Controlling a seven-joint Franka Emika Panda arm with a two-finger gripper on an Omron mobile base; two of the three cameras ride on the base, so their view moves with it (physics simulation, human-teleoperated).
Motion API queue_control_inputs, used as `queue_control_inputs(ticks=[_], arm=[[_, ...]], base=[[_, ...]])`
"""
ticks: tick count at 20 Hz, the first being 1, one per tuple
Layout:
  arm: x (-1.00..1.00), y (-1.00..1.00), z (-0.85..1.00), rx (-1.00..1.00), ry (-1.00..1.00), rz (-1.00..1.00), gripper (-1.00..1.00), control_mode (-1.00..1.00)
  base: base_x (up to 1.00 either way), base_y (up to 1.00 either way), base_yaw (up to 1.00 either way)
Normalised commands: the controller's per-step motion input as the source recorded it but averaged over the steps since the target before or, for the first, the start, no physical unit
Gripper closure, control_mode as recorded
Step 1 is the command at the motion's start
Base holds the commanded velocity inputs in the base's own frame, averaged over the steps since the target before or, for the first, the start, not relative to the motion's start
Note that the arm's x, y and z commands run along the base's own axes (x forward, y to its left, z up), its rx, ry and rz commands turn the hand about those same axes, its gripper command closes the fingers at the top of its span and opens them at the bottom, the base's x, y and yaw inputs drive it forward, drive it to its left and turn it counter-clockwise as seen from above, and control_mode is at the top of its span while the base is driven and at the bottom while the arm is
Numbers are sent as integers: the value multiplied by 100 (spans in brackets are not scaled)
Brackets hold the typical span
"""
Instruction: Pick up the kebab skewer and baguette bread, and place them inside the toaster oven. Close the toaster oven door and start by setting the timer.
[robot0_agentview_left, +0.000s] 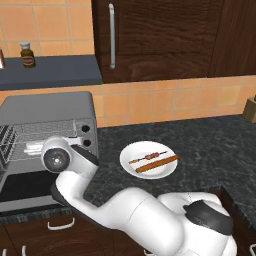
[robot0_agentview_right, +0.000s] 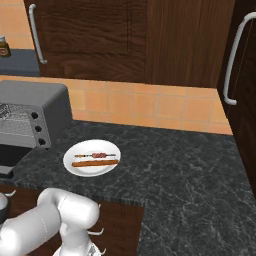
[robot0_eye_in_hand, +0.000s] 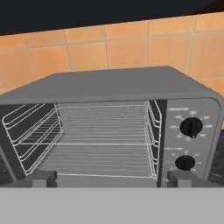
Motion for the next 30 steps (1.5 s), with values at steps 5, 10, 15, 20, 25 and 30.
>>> queue_control_inputs(ticks=[5, 10, 15, 20, 25, 30], arm=[[20, 2, -21, 0, 0, 0, -100, -100], [29, 1, -12, 0, 0, 0, -100, -100], [26, 19, -1, 0, 0, 0, -100, -100], [29, 32, -3, 0, 0, -2, -100, -100], [34, 22, -11, 0, 0, 0, -100, -100], [31, 0, -15, 0, 0, 0, -100, -100]], base=[[0, 0, 0], [0, 0, 0], [0, 0, 0], [0, 0, 0], [0, 0, 0], [0, 0, 0]])
